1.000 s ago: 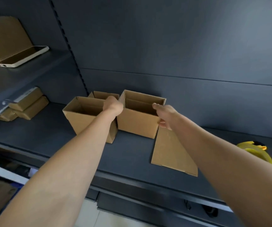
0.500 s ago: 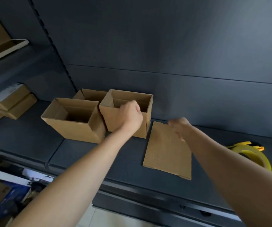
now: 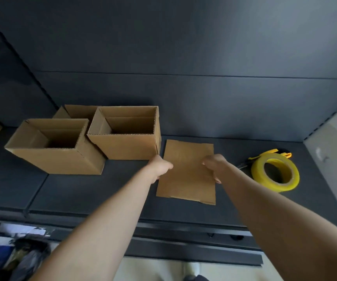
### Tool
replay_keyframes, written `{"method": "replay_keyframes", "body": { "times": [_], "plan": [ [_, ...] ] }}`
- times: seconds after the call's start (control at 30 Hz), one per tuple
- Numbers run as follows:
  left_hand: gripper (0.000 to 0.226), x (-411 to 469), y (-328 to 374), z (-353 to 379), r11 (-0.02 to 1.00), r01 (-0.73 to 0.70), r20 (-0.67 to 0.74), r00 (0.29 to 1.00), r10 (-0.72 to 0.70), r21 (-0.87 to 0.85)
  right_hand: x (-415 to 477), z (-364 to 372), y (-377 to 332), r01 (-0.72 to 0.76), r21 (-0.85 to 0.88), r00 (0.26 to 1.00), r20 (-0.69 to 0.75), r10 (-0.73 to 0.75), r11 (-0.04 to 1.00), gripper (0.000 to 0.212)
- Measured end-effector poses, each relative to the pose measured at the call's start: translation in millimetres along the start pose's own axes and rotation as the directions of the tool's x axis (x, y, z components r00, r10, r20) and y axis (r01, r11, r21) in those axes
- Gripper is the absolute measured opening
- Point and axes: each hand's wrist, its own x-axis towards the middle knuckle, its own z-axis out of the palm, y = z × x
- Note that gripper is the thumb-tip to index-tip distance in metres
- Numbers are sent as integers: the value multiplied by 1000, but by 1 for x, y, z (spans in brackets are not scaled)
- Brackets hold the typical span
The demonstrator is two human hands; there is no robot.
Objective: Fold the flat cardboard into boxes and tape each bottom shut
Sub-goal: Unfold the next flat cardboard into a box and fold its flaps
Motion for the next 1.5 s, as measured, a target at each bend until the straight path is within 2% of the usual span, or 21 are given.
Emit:
{"method": "replay_keyframes", "body": {
  "times": [0.07, 0.17, 0.3, 0.37, 0.4, 0.47, 0.57, 0.63, 0.73, 0.93, 1.03, 1.27, 1.37, 1.5],
  "plan": [
    [51, -1, -3, 0, 1000, 6, 2, 1000, -6, 3, -9, -1, 3, -12, 94, 1000, -22, 14, 995, 28],
    [38, -10, -6, 0, 998, 10, 54, 999, -7, -55, -21, -11, 9, 18, 95, 989, -146, -4, 995, 15],
    [26, -34, 1, 6, 997, -36, 182, 982, 48, -64, -48, -30, 8, 117, 100, 969, -230, -92, 988, 9],
    [17, -42, 10, 10, 992, -124, 176, 977, 121, 5, -69, -42, 4, 199, 30, 935, -304, -181, 979, 9],
    [7, -44, 16, 12, 980, -195, 140, 972, 190, 26, -80, -48, 1, 238, -33, 911, -338, -235, 971, 12],
    [6, -52, 33, 14, 938, -344, 44, 939, 342, 54, -102, -60, -5, 310, -147, 864, -369, -343, 939, 15],
    [60, -75, 59, 12, 865, -501, -78, 864, 497, -32, -128, -71, -13, 388, -290, 813, -339, -473, 875, 21],
    [74, -83, 69, 11, 837, -534, -64, 846, 530, -122, -139, -73, -14, 420, -329, 794, -318, -518, 846, 26],
    [85, -87, 66, 15, 852, -506, 1, 860, 510, -136, -145, -66, -10, 454, -349, 787, -273, -553, 820, 29],
    [84, -89, 43, 21, 906, -404, -39, 915, 402, -126, -133, -60, -1, 526, -362, 802, -91, -591, 769, 25],
    [89, -88, 37, 23, 922, -342, -58, 940, 337, -182, -133, -69, 0, 582, -283, 794, -3, -608, 762, 24],
    [75, -100, 41, 39, 925, -266, -102, 964, 247, -273, -128, -98, 11, 628, -238, 778, 172, -604, 741, 20],
    [68, -102, 38, 42, 914, -248, -128, 968, 218, -322, -125, -110, 16, 575, -318, 818, 249, -519, 754, 33],
    [60, -106, 37, 48, 901, -233, -176, 968, 179, -365, -121, -115, 16, 539, -432, 842, 257, -474, 723, 47]
  ]
}}
